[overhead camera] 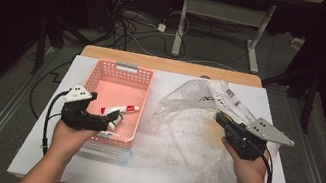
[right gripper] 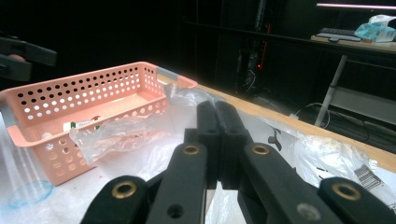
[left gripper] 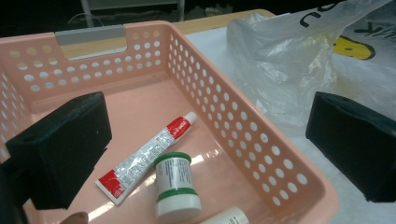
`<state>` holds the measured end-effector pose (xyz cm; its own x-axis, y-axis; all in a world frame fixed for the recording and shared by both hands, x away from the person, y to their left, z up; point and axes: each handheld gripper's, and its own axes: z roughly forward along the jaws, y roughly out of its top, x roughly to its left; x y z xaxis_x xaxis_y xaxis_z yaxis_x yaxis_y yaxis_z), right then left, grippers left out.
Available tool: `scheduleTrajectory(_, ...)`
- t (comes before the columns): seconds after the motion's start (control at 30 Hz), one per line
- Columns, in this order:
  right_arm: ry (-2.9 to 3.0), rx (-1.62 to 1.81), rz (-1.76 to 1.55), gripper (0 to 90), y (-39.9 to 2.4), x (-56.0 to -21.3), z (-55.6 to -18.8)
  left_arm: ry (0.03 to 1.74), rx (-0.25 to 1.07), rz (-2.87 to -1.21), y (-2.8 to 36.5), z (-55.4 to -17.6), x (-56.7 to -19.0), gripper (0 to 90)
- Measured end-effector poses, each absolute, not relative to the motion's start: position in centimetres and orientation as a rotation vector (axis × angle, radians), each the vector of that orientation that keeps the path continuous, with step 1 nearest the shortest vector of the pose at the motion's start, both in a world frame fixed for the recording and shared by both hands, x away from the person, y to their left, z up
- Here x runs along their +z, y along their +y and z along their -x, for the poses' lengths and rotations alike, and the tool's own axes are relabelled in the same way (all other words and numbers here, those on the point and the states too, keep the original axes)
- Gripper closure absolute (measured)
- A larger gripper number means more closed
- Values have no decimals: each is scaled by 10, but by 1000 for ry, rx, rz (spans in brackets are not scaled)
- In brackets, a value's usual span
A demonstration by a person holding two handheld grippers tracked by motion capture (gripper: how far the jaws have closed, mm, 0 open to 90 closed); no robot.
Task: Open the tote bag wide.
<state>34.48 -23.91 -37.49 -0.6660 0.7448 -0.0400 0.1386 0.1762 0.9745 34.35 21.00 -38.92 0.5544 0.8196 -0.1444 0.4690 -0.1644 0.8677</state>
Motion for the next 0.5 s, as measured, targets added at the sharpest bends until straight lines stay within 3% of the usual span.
scheduleTrajectory(0.5,1932,1527,-823,900,-239,-374,-345,1100,405,-1892,206,-394,-388,0)
